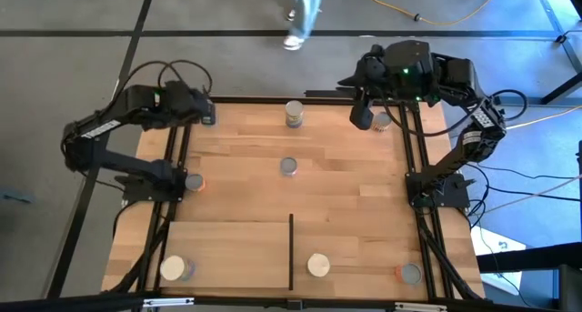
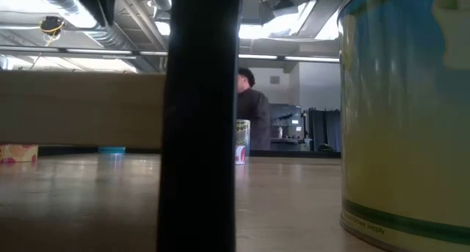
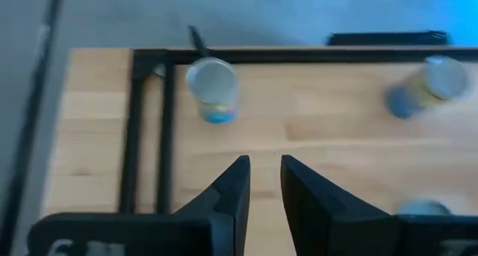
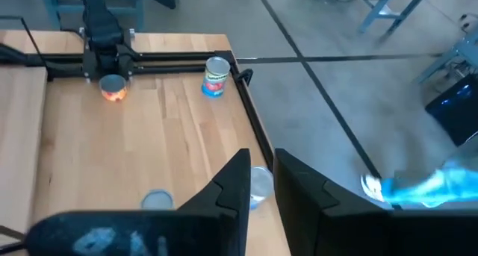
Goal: Pick and place cans onto a shelf
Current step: Put the canned tomatoes on the shelf aligned with the other canned tomatoes
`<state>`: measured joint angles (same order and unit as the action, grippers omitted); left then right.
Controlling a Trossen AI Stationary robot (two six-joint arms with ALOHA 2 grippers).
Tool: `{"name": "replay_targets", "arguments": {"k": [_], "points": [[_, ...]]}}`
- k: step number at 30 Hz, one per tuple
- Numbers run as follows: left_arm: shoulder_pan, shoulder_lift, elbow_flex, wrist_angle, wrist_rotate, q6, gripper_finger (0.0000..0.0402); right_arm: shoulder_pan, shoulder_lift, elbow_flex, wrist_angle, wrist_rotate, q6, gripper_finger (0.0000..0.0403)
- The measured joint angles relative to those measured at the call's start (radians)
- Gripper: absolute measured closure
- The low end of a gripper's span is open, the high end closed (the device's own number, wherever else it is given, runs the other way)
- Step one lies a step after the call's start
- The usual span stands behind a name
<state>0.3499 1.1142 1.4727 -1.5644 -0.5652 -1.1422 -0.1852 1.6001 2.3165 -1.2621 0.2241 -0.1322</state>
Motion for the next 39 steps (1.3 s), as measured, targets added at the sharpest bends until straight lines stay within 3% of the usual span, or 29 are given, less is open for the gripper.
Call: {"name": "replay_targets", "arguments": {"k": [9,16,24,34,39], "points": [[0.211,0.091,0.0,0.14,0.087,0.321,0.0335,-0.005,0.019,0.0,0.033,0.018,0.026,0.034],[0.342,0.214,0.0,0.139,0.182,0.343,0.0335,-0.013,0.021,0.0,0.034,0.019,0.055,0.034],[0.439,0.376,0.0,0.154,0.251,0.466,0.0335,-0.014,0.021,0.0,0.033,0.019,0.076,0.034],[0.479,0.525,0.0,0.22,0.296,0.472,0.0335,-0.014,0.021,0.0,0.032,0.019,0.021,0.034],[0.493,0.574,0.0,0.22,0.237,0.464,0.0335,-0.014,0.021,0.0,0.031,0.019,0.015,0.034]]}}
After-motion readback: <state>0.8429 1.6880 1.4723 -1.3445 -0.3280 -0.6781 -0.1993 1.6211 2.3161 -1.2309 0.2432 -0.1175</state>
